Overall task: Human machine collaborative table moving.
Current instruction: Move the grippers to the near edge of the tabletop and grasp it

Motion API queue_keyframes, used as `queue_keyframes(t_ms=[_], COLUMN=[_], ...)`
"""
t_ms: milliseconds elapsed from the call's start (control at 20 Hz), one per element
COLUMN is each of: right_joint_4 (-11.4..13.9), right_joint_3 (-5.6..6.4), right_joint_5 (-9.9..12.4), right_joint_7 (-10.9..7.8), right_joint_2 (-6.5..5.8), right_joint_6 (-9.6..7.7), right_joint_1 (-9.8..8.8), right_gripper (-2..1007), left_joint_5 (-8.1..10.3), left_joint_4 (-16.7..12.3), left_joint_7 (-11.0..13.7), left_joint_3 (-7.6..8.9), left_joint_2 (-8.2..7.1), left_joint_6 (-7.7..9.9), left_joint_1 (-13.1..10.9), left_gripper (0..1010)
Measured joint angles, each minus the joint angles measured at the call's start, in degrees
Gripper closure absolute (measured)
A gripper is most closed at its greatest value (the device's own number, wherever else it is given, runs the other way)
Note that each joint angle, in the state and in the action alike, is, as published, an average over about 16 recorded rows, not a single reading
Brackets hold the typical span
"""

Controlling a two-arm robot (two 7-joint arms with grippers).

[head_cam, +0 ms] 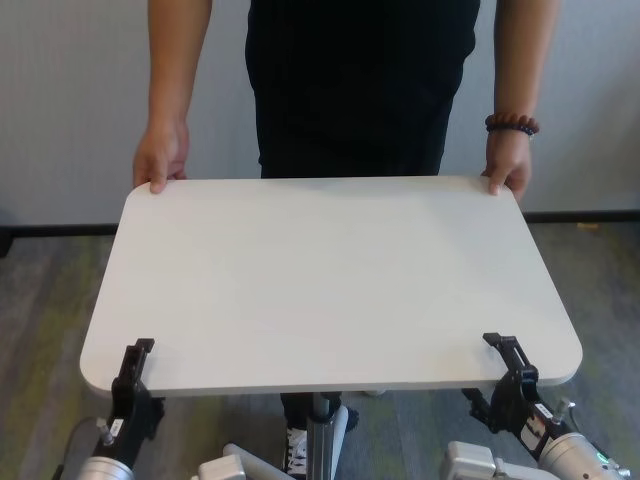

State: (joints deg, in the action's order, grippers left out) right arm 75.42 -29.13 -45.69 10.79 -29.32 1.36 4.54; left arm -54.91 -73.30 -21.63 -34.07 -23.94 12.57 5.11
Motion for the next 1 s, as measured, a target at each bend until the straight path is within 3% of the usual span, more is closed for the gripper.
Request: queue_keyframes(t_ms=[1000], right_joint_4=[-0.02], right_joint_3=[0.15], right_joint_5=[-0.04], right_joint_7=[0.21], right_joint_2=[0.09], right_joint_6=[0.23], right_joint_1=[0.02], right_gripper=[0], left_joint_5=[0.06], left_joint_4=[-0.09], left_joint_7=[0.00], left_joint_3=[0.00], left_joint_2=[-0.01], left_joint_6=[-0.09], left_joint_1=[-0.03], left_gripper=[10])
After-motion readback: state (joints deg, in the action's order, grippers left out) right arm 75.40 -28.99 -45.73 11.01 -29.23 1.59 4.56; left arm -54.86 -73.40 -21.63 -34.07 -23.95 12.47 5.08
